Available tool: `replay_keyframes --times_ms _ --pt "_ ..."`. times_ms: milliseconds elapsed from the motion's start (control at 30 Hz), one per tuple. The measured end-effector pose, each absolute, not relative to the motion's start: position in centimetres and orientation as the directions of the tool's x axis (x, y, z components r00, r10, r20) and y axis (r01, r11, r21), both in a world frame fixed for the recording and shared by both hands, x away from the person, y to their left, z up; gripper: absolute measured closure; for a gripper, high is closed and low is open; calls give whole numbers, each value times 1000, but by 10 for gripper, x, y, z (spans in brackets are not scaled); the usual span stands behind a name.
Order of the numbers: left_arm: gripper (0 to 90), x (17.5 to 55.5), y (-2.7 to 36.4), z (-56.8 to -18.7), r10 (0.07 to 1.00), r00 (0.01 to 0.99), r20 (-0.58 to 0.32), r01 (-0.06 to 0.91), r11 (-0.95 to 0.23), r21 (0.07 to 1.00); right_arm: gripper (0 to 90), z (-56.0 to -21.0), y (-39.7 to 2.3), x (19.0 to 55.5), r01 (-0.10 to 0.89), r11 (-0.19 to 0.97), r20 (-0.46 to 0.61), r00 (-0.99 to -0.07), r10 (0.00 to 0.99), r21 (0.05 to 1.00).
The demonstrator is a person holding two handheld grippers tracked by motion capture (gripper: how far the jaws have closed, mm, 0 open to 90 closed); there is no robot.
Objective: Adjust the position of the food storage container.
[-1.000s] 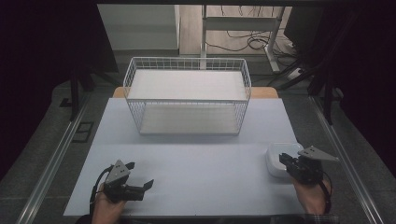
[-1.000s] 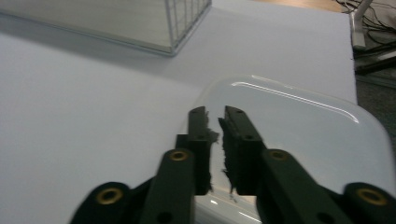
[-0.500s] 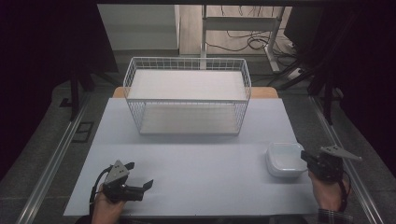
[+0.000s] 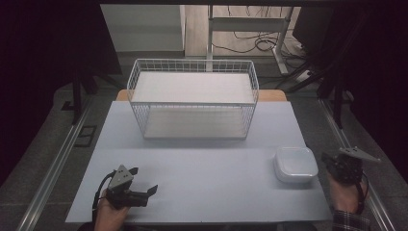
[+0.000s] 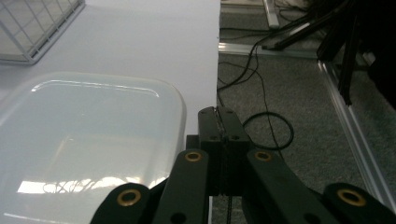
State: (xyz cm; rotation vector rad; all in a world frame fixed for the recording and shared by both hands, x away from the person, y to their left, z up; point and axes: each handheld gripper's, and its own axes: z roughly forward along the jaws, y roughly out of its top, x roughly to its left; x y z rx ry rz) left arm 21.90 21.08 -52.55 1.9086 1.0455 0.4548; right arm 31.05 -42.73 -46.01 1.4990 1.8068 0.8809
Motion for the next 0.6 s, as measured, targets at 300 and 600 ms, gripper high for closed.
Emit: replay_keyframes --times_ms 300,600 --pt "35 219 211 -525 809 578 -111 503 -245 829 889 -472 -421 317 615 154 -41 -193 980 774" --pt "38 218 212 -525 808 578 -111 499 -243 832 889 -472 -411 318 614 161 -18 -233 972 772"
